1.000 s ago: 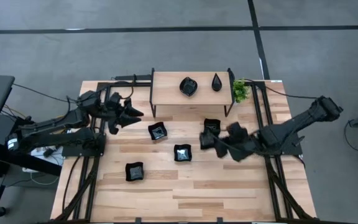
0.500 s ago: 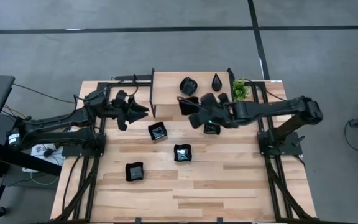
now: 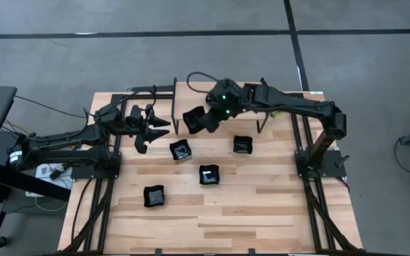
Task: Pick & Place Mini shaped plates
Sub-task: Put the distorted square plate on top of the shelf
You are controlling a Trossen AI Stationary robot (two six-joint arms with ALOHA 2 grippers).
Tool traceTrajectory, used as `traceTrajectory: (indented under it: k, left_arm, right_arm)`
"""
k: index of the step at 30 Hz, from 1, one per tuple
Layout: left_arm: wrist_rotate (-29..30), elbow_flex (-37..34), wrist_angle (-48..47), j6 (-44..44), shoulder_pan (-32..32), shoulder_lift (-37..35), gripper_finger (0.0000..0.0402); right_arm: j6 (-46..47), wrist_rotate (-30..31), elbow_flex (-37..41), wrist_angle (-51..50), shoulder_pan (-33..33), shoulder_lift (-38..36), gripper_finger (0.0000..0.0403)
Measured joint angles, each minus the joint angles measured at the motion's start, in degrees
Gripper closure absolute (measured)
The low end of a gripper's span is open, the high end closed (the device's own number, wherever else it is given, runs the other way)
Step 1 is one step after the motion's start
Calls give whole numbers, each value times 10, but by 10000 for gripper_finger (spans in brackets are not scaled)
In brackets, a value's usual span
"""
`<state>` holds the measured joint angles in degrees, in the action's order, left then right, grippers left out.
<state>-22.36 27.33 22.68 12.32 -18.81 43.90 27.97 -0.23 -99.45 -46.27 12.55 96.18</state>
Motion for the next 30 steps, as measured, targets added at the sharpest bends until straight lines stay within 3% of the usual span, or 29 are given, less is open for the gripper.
traceTrajectory:
  k: [4,20,24,26,30]
  left_arm:
    - [1,0,3,-40,7,0,243]
    - [18,0,16,-29,4,0,243]
    - [18,0,14,-72,5,0,243]
    - [18,3,-17,-104,9,0,243]
    - [34,50,-168,-132,10,15,243]
  right_arm:
    - [0,-57,-8,-8,23,7,403]
    - [-10,-104,-8,-35,34,15,403]
    - [-2,-142,-8,-35,40,15,403]
    - [10,-168,-8,-35,43,20,403]
    - [26,-205,-8,-56,49,37,403]
